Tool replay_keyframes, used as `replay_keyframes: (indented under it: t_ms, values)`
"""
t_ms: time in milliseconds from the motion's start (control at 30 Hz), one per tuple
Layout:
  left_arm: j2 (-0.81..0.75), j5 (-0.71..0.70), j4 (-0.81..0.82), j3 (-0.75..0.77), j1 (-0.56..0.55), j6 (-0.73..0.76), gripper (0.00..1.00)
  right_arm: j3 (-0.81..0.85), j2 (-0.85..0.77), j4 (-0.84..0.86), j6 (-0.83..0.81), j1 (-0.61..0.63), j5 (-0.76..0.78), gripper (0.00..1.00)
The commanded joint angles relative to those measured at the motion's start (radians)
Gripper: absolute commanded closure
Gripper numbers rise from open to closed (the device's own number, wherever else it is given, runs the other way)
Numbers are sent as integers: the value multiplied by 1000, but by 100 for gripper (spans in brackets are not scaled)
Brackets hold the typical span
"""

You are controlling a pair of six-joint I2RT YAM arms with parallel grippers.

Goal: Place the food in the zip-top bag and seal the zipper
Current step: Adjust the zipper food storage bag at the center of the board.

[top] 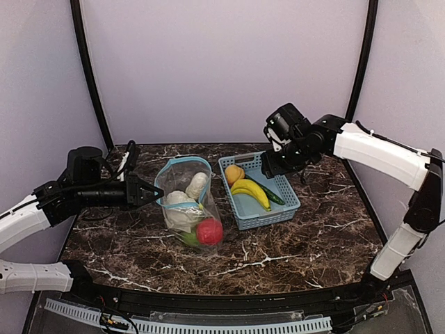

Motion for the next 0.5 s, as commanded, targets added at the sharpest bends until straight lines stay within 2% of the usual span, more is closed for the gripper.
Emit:
replay_keyframes:
  t_ms: [0,467]
  values:
    - [-33,11,-4,1,5,31,99,-34,82,96,-70,-87,-119,41]
    - [-57,-8,-41,8,6,28,99,42,354,157,-174,-210,-178,56]
